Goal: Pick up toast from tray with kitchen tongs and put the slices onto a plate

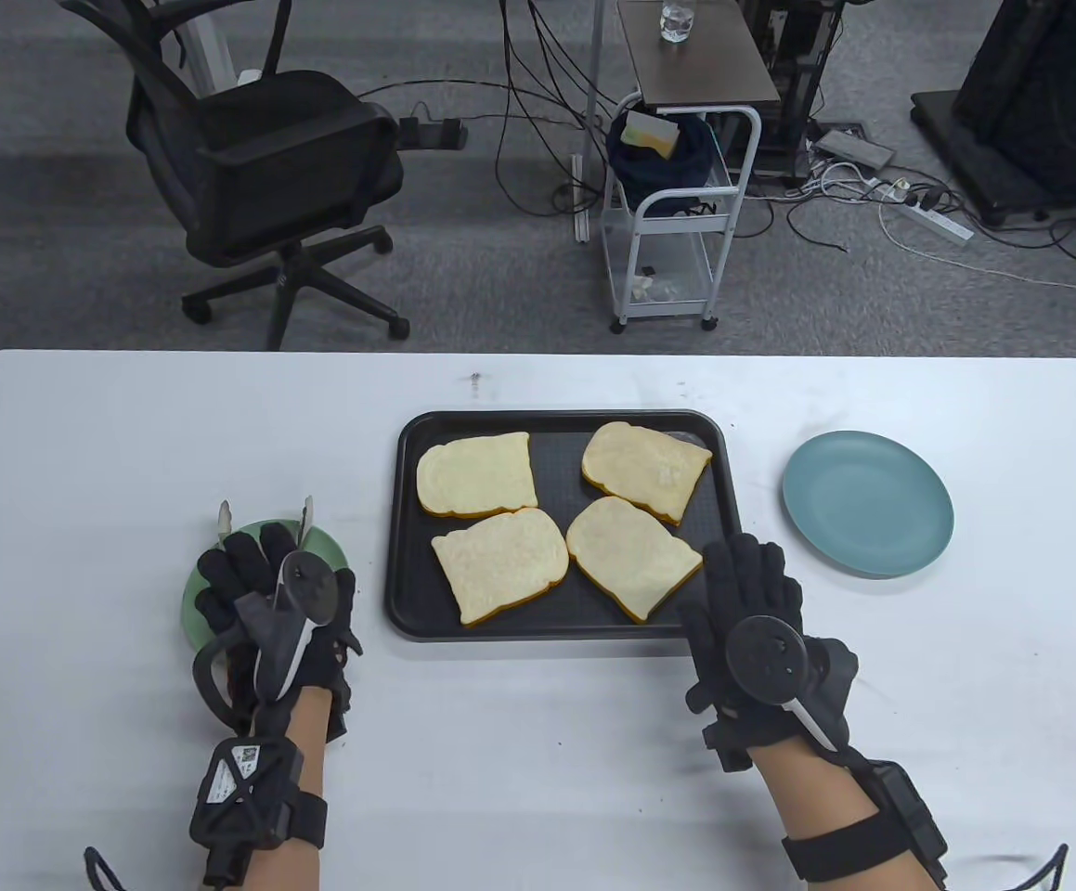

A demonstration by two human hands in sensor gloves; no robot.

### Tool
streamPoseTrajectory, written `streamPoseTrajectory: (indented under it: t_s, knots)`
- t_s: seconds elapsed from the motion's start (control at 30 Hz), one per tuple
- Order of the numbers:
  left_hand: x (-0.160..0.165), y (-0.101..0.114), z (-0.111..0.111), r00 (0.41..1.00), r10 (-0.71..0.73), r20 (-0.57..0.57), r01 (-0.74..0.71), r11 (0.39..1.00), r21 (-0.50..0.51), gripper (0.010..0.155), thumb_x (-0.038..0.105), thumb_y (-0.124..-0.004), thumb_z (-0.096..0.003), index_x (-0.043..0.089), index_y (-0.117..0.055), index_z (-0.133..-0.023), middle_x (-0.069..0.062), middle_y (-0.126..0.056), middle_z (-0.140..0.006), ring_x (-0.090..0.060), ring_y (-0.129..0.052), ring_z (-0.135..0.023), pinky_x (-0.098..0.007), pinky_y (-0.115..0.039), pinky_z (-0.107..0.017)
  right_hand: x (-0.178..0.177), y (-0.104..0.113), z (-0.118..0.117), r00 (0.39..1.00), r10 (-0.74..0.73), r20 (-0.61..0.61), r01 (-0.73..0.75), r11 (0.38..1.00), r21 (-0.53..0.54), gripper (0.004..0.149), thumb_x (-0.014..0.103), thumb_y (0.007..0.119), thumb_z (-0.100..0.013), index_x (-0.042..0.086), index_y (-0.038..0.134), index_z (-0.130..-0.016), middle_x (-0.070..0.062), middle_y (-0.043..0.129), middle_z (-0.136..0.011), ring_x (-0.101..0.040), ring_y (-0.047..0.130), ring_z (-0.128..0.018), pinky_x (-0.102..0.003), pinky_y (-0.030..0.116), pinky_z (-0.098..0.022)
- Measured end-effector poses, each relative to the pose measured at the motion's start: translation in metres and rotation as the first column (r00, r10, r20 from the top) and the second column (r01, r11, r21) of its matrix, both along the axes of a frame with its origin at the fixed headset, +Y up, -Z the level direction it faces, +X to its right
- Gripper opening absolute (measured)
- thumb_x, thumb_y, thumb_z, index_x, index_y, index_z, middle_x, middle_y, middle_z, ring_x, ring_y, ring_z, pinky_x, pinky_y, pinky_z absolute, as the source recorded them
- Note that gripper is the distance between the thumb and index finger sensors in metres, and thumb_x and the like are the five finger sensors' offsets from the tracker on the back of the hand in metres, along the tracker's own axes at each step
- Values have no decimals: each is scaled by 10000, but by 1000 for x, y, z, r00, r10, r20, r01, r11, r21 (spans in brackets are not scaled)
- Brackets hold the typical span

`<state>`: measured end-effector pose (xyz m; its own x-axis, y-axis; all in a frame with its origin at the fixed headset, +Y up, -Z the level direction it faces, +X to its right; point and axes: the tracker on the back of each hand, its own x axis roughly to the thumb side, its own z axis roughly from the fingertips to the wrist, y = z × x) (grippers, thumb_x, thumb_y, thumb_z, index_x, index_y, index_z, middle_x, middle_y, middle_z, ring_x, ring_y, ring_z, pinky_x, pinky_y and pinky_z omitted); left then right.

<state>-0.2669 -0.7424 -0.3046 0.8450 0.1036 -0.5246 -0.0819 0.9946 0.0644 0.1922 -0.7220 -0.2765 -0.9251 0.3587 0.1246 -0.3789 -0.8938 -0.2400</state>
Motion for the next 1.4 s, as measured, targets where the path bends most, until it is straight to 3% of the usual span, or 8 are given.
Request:
streamPoseTrajectory:
  t_s: [0.4,0.7,0.97,1.07,1.13,1.27,1.33,1.4]
  knots:
    - [-25,-44,2,998,36,-57,-43,989,-139,951,729,-781,-330,315,-337,-1062,-73,-431,-1192,-431,-454,-1111,-629,-432,-779,-3,-1,0,1000,20,-4,-20,1000,-8,661,537,572,-514,234,478,-1094,-156,419,-1171,-427,372,-1024,-590,433,-675]
    - [-29,-52,-1,995,-1,-95,-14,988,-155,886,625,-813,-373,323,-337,-1057,-138,-402,-1171,-398,-653,-989,-588,-514,-749,-2,-1,-1,1000,21,5,-20,1000,-20,663,540,572,-514,232,480,-1094,-158,419,-1171,-429,372,-1025,-591,434,-674]
    - [-32,-51,-1,994,-17,-110,0,988,-153,866,533,-870,-376,342,-359,-1049,-146,-578,-1114,-359,-765,-888,-587,-588,-712,0,-1,-1,1000,11,11,-11,1000,-20,665,542,573,-514,233,477,-1095,-159,417,-1172,-430,371,-1025,-591,434,-675]
    - [-27,-33,1,995,21,-93,-27,998,-62,883,531,-879,-373,367,-322,-1039,-101,-615,-1107,-340,-798,-876,-573,-644,-704,3,0,-1,1000,2,15,-1,1000,-20,666,542,574,-514,233,476,-1096,-159,417,-1172,-430,372,-1025,-592,433,-675]
    - [-14,-6,4,998,60,-36,-58,997,46,873,542,-869,-379,409,-303,-1030,-80,-616,-1104,-344,-865,-870,-536,-747,-665,3,1,-2,1000,-5,16,5,1000,-21,664,541,574,-514,235,478,-1095,-160,417,-1172,-431,372,-1025,-592,433,-675]
    - [24,52,14,984,107,140,-135,968,212,863,606,-834,-380,449,-284,-1026,-77,-647,-1087,-320,-1028,-748,-453,-939,-492,4,0,-2,1000,-8,15,8,1000,-24,665,541,573,-514,235,475,-1095,-157,418,-1172,-430,371,-1025,-592,433,-676]
    - [42,73,20,962,136,237,-195,949,247,870,627,-825,-382,472,-256,-1022,-89,-626,-1098,-298,-1038,-722,-415,-978,-429,4,1,-2,1000,-9,16,9,1000,-25,665,540,573,-514,232,477,-1095,-159,418,-1171,-430,373,-1025,-591,434,-675]
    - [59,89,26,932,165,324,-260,925,276,875,643,-819,-382,491,-238,-1019,-17,-626,-1105,-272,-1042,-700,-386,-1001,-388,4,1,-2,1000,-10,18,11,1000,-23,664,540,573,-514,233,478,-1095,-158,420,-1171,-429,373,-1025,-592,434,-675]
